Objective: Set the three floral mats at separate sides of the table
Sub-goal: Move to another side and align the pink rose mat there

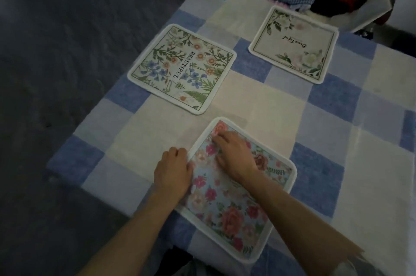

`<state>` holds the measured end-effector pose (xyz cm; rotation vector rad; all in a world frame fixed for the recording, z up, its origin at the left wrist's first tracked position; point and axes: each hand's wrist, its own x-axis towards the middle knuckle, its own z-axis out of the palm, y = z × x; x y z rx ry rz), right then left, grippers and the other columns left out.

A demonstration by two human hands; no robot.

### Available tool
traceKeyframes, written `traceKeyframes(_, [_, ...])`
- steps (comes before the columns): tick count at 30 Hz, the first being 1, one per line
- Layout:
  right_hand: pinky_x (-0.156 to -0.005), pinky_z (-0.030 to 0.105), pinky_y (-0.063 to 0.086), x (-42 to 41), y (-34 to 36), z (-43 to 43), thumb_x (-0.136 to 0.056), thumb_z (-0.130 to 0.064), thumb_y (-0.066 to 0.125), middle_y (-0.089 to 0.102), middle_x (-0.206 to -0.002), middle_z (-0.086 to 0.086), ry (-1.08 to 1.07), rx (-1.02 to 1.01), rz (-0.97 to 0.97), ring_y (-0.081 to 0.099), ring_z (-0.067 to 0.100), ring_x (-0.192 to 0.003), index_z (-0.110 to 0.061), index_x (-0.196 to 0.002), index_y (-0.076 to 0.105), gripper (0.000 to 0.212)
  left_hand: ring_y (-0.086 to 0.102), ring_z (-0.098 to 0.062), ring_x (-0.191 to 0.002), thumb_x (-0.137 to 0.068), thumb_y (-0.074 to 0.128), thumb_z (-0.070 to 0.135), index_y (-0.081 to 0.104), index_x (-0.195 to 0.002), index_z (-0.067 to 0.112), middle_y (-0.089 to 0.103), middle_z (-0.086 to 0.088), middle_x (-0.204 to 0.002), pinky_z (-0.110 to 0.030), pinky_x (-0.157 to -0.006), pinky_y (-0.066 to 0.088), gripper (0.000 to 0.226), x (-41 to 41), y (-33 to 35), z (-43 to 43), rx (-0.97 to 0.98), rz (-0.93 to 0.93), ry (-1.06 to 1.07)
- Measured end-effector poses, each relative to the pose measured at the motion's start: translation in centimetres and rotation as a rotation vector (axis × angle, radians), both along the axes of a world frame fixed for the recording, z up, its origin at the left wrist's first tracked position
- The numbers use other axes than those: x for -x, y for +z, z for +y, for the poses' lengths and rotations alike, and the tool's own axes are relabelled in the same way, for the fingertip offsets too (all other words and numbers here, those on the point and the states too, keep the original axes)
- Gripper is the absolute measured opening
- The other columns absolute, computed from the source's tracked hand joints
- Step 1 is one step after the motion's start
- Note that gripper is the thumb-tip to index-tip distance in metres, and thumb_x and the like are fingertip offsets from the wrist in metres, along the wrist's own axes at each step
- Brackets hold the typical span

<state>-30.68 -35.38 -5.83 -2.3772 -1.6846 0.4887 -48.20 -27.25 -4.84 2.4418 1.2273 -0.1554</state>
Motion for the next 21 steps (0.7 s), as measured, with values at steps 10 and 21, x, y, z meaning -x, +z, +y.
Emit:
traceKeyframes(10, [-0.110,0.035,0.030,0.0,-0.6,3.9,-0.089,-0.021,0.058,0.047,-0.141,0.008,0.378,0.072,-0.105,0.040,0.025,-0.131,-0.013,-0.137,0.048,0.050,0.050,-0.021,-0.094,-0.096,0.043,0.034,0.052,-0.108,0.019,0.053,-0.003,-0.104,-0.033,-0.076,0.042,0.021,-0.2,-1.5,-2.0,-0.079,0.101,0.148])
traceKeyframes(21, [-0.077,0.039,0.047,-1.1,-0.5,6.2,-0.082,-0.008,0.066,0.059,-0.106,0.006,0.375,0.066,-0.081,0.051,0.027,-0.101,-0.015,-0.104,0.066,0.022,0.046,-0.018,-0.076,-0.089,0.054,0.022,0.056,-0.089,0.013,0.052,-0.004,-0.083,-0.035,-0.054,0.046,0.009,1.0,-2.1,-2.4,-0.034,-0.245,0.159])
